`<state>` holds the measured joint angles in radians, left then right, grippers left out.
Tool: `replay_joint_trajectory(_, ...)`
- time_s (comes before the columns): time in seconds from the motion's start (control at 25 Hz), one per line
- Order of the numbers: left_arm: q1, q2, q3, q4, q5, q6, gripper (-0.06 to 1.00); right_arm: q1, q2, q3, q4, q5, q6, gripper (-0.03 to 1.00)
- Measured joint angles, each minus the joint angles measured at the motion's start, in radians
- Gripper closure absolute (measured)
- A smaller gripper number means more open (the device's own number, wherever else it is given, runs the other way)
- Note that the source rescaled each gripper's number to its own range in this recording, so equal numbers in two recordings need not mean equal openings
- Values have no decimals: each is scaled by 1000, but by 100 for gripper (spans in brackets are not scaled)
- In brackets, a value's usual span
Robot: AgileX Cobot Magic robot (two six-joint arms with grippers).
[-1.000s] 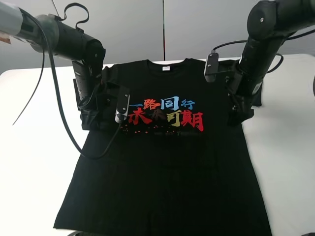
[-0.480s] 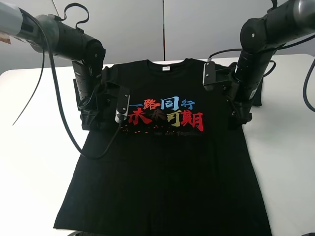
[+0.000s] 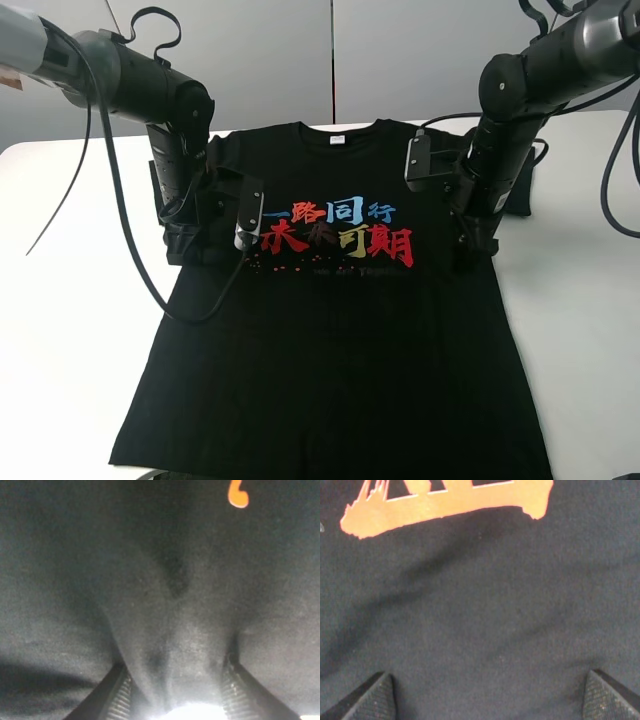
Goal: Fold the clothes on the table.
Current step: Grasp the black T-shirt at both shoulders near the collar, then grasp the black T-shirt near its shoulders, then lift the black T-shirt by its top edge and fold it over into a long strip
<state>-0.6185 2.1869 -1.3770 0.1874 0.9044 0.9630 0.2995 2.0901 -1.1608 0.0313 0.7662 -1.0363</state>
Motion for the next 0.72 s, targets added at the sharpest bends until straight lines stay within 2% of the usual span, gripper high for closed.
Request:
replay_joint_trajectory(0.08, 0, 0, 0, 0, 0, 0, 39, 0, 2, -1, 0, 2, 0, 14)
replay_joint_trajectory(0.16, 0, 0, 0, 2, -6, 0, 50, 0, 2, -1, 0, 0, 0, 17)
replay_joint_trajectory(0.28, 0, 0, 0, 9, -4, 0, 86, 0, 4, -2, -6, -9, 0, 27)
replay_joint_trajectory(0.32, 0, 0, 0, 11, 0, -5, 91, 0, 4, -3, -6, -9, 0, 31)
replay_joint_trajectory(0.44, 0, 0, 0, 13, -1, -13, 94, 0, 4, -3, -6, -9, 0, 37)
replay_joint_trajectory(0.64, 0, 0, 0, 15, 0, -17, 94, 0, 4, -3, -4, -9, 0, 40)
replay_joint_trajectory(0.72, 0, 0, 0, 15, 0, -17, 94, 0, 4, -3, -2, -9, 0, 50)
